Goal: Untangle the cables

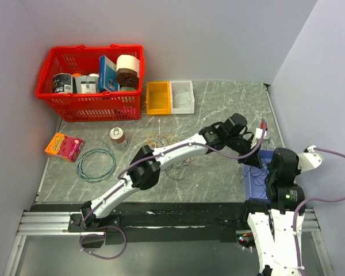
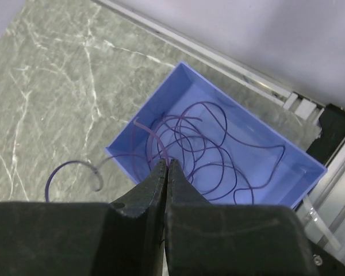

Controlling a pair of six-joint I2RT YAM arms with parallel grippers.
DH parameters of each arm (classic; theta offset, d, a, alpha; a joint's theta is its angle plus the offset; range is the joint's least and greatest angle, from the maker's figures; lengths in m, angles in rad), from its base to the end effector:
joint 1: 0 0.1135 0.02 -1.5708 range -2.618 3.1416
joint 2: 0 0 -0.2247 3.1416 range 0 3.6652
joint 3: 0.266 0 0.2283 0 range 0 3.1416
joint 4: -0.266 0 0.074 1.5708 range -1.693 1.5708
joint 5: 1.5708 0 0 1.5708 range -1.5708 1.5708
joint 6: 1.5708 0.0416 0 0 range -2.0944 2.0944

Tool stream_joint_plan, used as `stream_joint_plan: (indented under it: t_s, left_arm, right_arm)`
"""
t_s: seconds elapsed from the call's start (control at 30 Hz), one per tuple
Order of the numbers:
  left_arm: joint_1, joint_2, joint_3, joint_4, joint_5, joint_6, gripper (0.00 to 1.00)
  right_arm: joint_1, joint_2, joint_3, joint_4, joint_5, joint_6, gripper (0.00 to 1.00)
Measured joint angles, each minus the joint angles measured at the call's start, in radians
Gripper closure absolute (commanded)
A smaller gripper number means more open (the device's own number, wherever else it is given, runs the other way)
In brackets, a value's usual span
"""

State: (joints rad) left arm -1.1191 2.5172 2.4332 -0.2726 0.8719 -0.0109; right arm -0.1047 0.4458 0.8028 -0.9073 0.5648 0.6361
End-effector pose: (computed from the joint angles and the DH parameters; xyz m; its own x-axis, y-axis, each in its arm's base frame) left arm 0.1989 -0.4829 0.2510 -0.1621 0.3180 -0.9341 0.8903 -0.3612 -0.2774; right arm 0.0928 -0.0321 0.2865 -0.0964 0.5147 -0.8519 0.7450 0.6049 0.2812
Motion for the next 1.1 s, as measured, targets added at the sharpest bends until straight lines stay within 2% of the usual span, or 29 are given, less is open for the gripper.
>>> stream_joint_plan:
  t_s: [0.1,0.13,0.17,0.2,0.23,0.33,0.5,0.67,0.83,0.97,1.07,1.1]
  left_arm:
    - [0.001,0.036,0.000,0.071,0.026,-0.051,0.99]
    - [0.001,0.047,0.000,0.086,0.028,-0.064,0.99]
    - [0.001,0.053,0.000,0.096,0.030,-0.074,0.99]
    - [0.000,0.059,0.000,0.104,0.032,-0.082,0.99]
    - [0.000,0.062,0.000,0.113,0.034,-0.088,0.99]
    - [-0.002,0.063,0.000,0.129,0.039,-0.095,0.99]
    - [-0.004,0.063,0.000,0.157,0.040,-0.108,0.99]
    - [-0.004,0.064,0.000,0.179,0.038,-0.133,0.99]
    - [-0.004,0.064,0.000,0.178,0.037,-0.134,0.99]
    - [-0.003,0.064,0.000,0.169,0.039,-0.132,0.99]
    - [-0.003,0.064,0.000,0.160,0.039,-0.133,0.99]
    - [-0.003,0.064,0.000,0.157,0.040,-0.133,0.99]
  right_arm:
    - [-0.001,-0.019,-0.039,-0.013,0.013,0.042,0.99]
    - [-0.001,-0.024,-0.054,-0.015,0.016,0.055,0.92]
    - [-0.001,-0.026,-0.069,-0.019,0.018,0.066,0.60]
    - [-0.001,-0.027,-0.084,-0.023,0.018,0.080,0.45]
    - [-0.001,-0.026,-0.095,-0.023,0.017,0.093,0.20]
    - [-0.001,-0.033,-0.103,-0.040,0.019,0.110,0.00]
    - [-0.001,-0.040,-0.080,-0.049,0.037,0.097,0.00]
    - [-0.001,-0.070,0.019,-0.050,0.078,0.049,0.01]
    - [-0.001,-0.103,0.068,-0.014,0.042,-0.033,0.08]
    - [-0.001,-0.122,0.064,0.005,-0.054,-0.051,0.17]
    - [-0.001,-0.101,0.060,0.018,-0.132,-0.056,0.30]
    - [-0.001,-0.087,0.060,0.020,-0.152,-0.058,0.39]
